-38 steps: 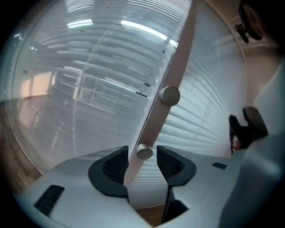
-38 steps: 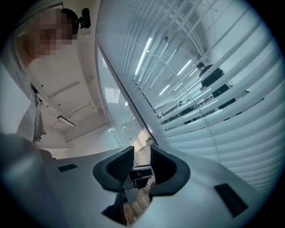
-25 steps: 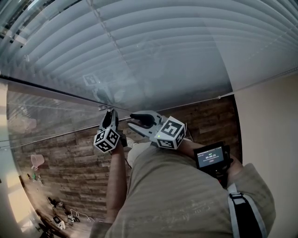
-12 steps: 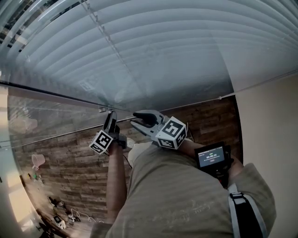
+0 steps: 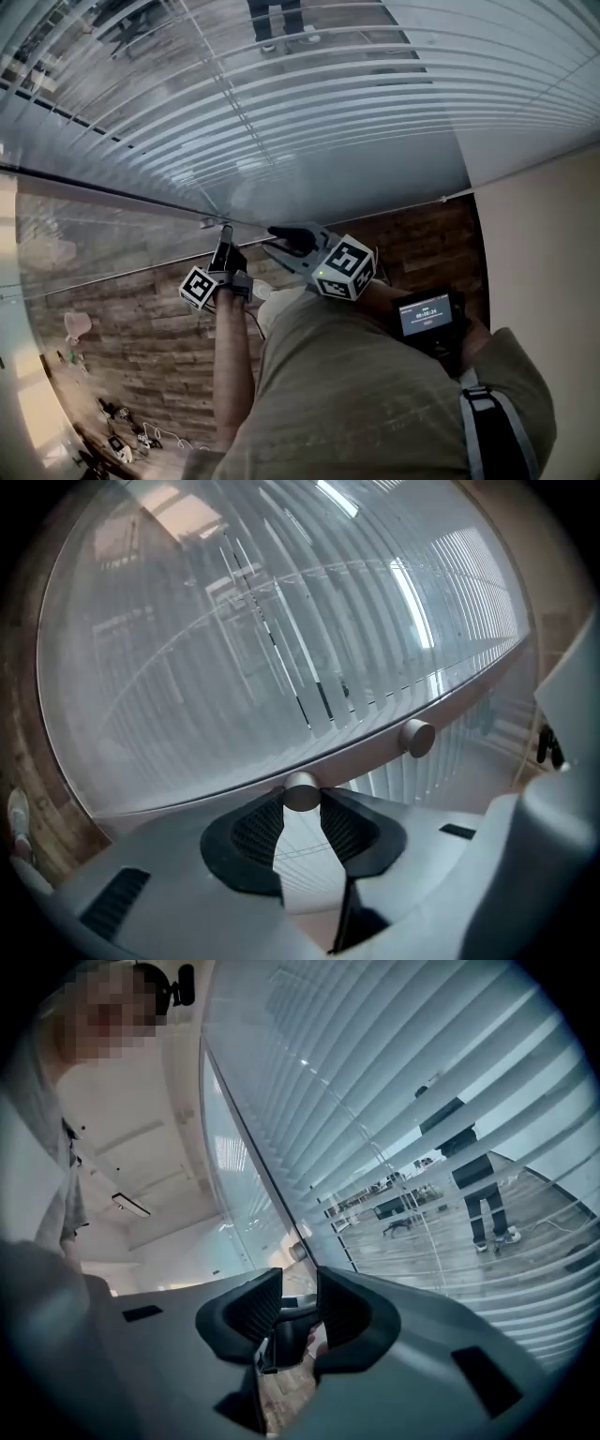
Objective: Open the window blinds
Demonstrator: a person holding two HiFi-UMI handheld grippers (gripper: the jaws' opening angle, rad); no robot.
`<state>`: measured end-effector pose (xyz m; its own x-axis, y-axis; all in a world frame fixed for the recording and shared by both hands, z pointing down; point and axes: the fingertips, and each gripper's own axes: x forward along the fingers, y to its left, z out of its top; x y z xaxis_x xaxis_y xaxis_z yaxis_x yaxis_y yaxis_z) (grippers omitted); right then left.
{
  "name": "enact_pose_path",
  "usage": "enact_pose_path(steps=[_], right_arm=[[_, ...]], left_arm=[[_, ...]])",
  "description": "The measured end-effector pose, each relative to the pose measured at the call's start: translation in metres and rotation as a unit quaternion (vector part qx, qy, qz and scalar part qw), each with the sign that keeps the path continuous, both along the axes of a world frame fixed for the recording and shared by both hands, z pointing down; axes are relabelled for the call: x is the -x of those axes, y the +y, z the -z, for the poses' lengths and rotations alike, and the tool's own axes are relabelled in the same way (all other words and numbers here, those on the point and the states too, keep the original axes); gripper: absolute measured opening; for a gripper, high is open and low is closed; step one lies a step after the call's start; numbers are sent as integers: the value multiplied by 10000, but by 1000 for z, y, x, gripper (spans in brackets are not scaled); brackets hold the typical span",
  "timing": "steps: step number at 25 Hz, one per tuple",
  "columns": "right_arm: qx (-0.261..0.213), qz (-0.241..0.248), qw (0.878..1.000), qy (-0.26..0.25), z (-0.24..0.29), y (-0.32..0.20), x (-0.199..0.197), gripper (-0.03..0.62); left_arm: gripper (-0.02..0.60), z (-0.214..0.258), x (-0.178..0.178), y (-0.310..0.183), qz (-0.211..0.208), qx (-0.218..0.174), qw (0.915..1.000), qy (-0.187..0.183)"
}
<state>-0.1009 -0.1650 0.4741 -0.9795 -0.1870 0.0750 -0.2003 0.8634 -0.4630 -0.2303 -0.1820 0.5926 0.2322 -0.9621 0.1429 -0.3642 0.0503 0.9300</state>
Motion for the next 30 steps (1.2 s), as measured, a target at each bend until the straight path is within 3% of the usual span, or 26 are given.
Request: enact_pose_path(steps=[4,7,10,14,19,25,27,30], right_arm=[[-1,-15,10000,1,0,0,0,101],[-22,-34,10000,10,0,-1,0,101],[-5,-74,10000,29,-2,-3,-1,101],[44,-66,10000,54,-5,-3,0,101],[87,-32,9999,53,-7,1,0,101],[87,-57,9999,54,-7,-2,0,101],[97,-68,9999,64,-7,-2,-1,101],[119,-98,9999,61,-6,-4,-3,101]], left_arm=[[137,1,1,0,11,67,9998,-177],[162,7,7,12,173,350,9960,-798],[178,36,12,24,328,229,9907,-1303],[190,79,16,22,481,-141,9909,-1250],[192,104,6,9,526,-338,9931,-990],[170,103,3,-1,532,-95,9913,-1197],[137,105,3,-3,567,-35,9888,-1378],[137,108,4,-4,585,-36,9846,-1647]])
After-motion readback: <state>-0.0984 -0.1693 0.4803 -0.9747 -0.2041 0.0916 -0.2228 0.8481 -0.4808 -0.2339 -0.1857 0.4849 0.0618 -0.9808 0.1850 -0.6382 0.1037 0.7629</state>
